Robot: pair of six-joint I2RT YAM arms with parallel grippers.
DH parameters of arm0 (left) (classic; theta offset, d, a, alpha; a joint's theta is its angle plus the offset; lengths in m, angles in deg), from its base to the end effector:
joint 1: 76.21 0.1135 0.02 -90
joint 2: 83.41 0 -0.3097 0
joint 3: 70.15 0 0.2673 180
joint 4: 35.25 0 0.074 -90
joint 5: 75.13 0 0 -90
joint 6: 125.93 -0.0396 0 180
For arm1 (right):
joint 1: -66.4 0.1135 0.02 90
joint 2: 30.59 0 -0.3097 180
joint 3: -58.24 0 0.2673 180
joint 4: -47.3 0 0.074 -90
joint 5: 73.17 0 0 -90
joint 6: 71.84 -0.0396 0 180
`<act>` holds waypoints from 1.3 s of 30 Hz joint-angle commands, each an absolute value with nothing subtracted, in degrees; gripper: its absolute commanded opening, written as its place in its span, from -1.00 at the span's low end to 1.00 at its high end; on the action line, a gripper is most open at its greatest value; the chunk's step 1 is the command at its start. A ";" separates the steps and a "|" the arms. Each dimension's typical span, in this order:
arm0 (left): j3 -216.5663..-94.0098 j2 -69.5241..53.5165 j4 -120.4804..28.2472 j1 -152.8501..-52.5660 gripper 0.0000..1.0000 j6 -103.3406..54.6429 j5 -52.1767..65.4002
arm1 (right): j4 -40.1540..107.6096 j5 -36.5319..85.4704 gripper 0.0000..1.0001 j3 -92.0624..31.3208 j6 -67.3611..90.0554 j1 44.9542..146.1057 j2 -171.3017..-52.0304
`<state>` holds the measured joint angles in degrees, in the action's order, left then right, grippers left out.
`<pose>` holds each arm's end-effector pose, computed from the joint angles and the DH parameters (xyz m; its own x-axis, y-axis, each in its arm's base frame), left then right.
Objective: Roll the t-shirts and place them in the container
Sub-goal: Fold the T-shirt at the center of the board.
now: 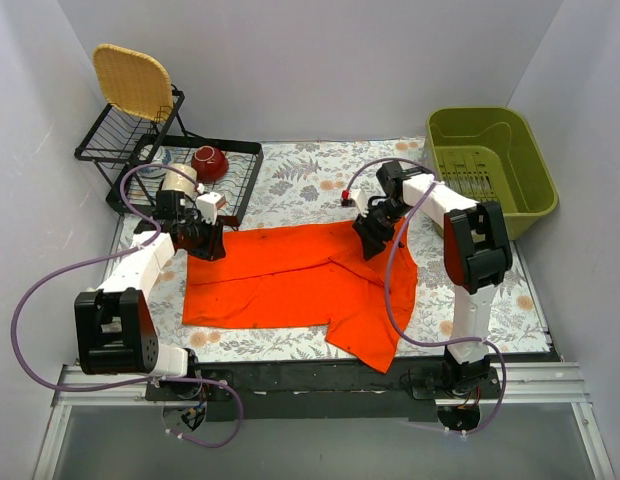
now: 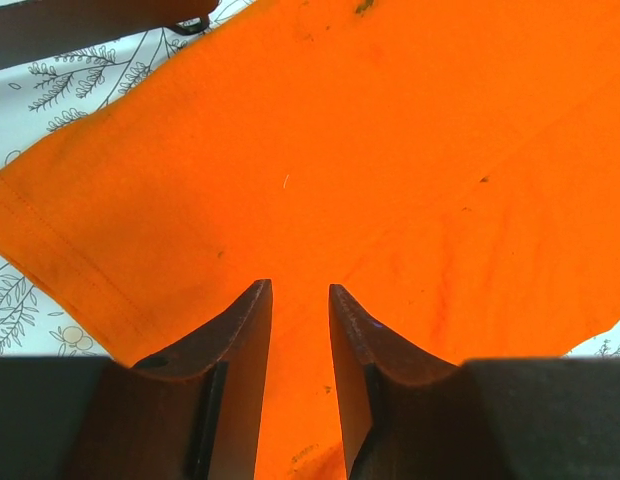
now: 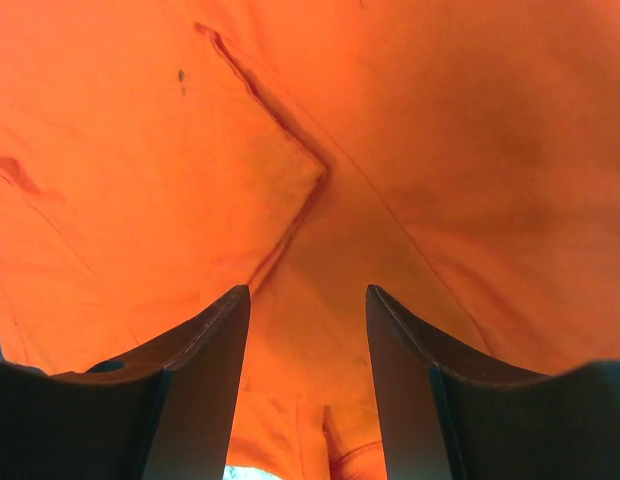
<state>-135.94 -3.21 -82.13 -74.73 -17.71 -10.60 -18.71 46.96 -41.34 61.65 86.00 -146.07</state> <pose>0.2792 -0.0098 0.2559 -0.8901 -0.3054 -0.3384 -0.1001 0.8552 -0.5085 0.3942 0.1615 0.2127 -0.4312 -0.7854 -0.4441 -0.9007 0.3454 0.2637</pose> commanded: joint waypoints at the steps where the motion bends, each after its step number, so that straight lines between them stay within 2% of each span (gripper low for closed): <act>1: -134.36 -6.24 -82.85 -74.63 -0.41 -18.09 -9.83 | -19.73 51.10 0.17 -45.70 62.02 87.84 -147.04; 16: -133.30 -8.97 -84.70 -74.45 -0.40 -18.88 -7.71 | -18.59 50.14 0.15 -52.03 60.79 91.98 -154.60; 24: -133.48 -9.23 -83.64 -74.36 -0.40 -18.79 -8.07 | -18.24 49.79 -0.10 -49.58 60.79 92.77 -152.06; 32: -134.10 -10.28 -82.41 -74.36 -0.39 -18.70 -8.86 | -16.39 45.41 -0.35 -44.13 60.35 98.04 -148.01; 39: -133.83 -13.01 -81.53 -74.36 -0.38 -18.35 -10.97 | -12.70 36.44 -0.38 -37.45 56.75 106.72 -139.85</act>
